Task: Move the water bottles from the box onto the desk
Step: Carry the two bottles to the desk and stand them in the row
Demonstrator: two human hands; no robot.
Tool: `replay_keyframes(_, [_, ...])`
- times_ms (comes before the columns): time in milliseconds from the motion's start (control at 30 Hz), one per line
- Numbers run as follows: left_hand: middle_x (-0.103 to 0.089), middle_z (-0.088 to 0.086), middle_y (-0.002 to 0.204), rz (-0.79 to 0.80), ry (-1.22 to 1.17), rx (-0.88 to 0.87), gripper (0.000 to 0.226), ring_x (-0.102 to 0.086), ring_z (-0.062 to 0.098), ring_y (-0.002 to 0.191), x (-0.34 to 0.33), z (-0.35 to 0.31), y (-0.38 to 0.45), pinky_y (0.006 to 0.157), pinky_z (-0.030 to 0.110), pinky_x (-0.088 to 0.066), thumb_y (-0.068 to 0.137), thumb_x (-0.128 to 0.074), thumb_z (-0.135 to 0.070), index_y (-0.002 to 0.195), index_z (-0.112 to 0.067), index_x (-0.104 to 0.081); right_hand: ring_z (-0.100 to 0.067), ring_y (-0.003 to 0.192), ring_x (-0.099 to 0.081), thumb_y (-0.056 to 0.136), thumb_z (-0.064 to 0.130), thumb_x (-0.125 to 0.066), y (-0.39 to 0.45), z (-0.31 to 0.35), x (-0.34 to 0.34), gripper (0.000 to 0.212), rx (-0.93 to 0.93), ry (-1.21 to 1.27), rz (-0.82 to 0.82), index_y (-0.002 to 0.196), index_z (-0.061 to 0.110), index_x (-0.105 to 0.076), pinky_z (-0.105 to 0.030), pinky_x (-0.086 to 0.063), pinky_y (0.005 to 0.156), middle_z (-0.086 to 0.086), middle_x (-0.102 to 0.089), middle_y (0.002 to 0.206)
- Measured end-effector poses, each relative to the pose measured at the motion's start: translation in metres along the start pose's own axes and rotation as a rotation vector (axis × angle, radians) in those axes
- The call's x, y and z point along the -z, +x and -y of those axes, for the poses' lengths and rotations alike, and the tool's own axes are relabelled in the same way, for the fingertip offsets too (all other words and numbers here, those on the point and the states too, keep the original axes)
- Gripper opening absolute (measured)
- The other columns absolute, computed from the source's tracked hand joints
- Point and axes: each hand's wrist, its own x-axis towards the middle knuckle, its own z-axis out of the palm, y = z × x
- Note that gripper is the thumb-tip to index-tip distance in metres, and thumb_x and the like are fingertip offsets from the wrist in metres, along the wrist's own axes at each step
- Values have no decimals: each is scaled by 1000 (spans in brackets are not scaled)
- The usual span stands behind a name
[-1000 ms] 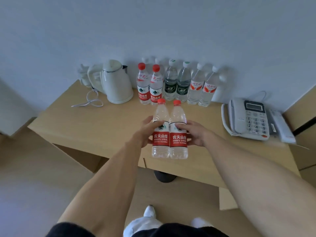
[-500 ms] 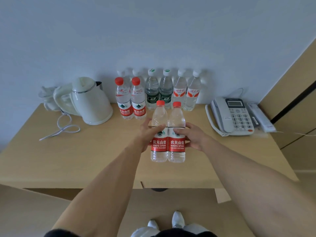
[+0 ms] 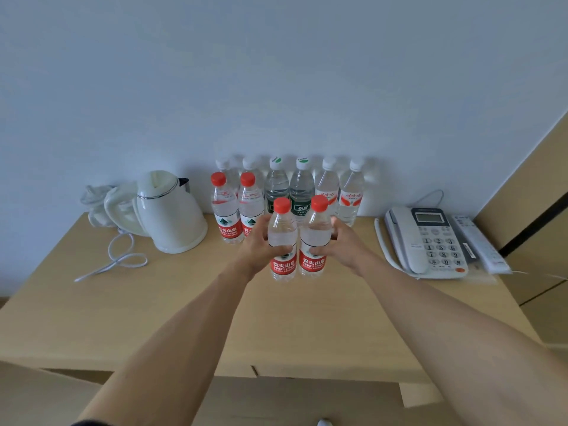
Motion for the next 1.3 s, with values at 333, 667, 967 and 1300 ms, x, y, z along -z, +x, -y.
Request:
replay_keyframes(333, [-64,-14,111,-15,160,-62,68,-58,-9,100,-8,3,3,77,17,-45,72,-86,-12,126,-30,-48,-15,121,-54,67,9,-90,5,-10,2,72,23,-175,-60,121,33,-49,-36,-48,98,7,-62,121])
replay_keyframes(667, [-62,-15,117,-34,290,-117,77,-60,7,109,-5,-7,-8,86,28,-49,71,-88,-23,134,-34,-45,-13,113,-60,66,24,-91,2,10,3,74,115,-258,-70,129,31,-52,-31,-49,91,11,-64,118])
replay_keyframes(967, [-64,-10,110,-270,808,-499,73,-58,12,89,11,-64,-16,71,27,-42,71,-89,-35,136,-29,-55,16,79,-52,74,18,-86,-11,46,8,48,460,-493,-255,116,20,-63,0,-36,69,12,-63,99])
replay_keyframes(1300, [-61,3,108,-188,931,-535,55,-61,27,85,3,-65,-9,66,39,-54,71,-89,-13,119,-10,-62,3,83,-52,74,20,-87,-14,45,9,45,486,-519,-259,113,20,-63,4,-32,73,17,-61,94])
